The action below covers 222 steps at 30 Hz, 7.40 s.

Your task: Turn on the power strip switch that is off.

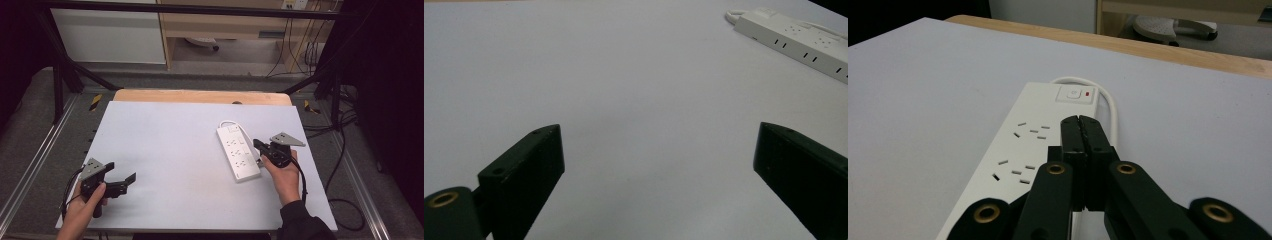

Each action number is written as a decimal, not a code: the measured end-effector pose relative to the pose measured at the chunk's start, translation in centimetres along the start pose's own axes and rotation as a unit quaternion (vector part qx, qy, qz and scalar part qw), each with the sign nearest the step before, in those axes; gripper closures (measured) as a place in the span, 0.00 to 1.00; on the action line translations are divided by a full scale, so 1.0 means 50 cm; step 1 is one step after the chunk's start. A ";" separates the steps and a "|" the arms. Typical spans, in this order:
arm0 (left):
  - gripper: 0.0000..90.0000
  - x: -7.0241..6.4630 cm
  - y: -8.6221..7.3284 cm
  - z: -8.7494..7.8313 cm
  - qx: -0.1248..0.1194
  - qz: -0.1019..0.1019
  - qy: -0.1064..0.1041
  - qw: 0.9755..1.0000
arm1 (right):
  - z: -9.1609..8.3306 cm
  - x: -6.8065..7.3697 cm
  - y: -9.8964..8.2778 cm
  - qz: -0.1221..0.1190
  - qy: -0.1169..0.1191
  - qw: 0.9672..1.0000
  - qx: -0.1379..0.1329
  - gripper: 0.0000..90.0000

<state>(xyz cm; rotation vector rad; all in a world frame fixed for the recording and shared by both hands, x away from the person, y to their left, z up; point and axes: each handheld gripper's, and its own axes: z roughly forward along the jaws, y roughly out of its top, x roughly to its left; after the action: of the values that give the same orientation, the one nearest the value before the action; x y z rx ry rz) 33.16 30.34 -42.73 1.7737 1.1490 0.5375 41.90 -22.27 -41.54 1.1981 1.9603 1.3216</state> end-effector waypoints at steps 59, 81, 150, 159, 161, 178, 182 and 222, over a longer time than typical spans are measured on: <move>0.07 0.000 0.001 0.000 -0.001 0.002 -0.002 1.000 | 0.019 0.014 -0.043 -0.009 0.013 0.998 0.067 1.00; 0.07 0.002 0.001 0.000 0.000 0.005 0.000 1.000 | 0.021 0.019 -0.049 -0.012 0.019 0.997 0.077 1.00; 0.07 0.001 0.000 0.001 0.004 0.007 -0.001 1.000 | 0.029 0.021 -0.057 0.002 0.031 0.996 0.082 1.00; 0.07 0.002 0.000 0.001 0.003 0.007 0.000 1.000 | 0.030 0.023 -0.057 -0.004 0.028 0.996 0.081 1.00; 0.07 0.002 0.000 0.001 0.003 0.008 0.000 1.000 | 0.030 0.023 -0.057 -0.004 0.029 0.996 0.081 1.00; 0.07 0.003 0.000 0.001 0.004 0.008 -0.001 1.000 | 0.022 0.027 -0.047 0.003 0.032 0.998 0.058 0.99; 0.07 0.003 -0.001 0.001 0.004 0.008 -0.001 1.000 | 0.019 0.027 -0.043 0.009 0.033 0.998 0.051 0.95; 0.07 0.005 -0.004 -0.001 0.008 0.006 0.000 1.000 | 0.017 0.041 0.011 0.029 0.018 0.999 0.024 0.04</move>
<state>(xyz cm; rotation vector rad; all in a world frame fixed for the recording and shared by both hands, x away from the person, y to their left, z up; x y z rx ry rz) 33.15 30.62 -42.91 1.7951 1.1450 0.5378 41.76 -20.03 -41.21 1.2709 2.0058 1.3404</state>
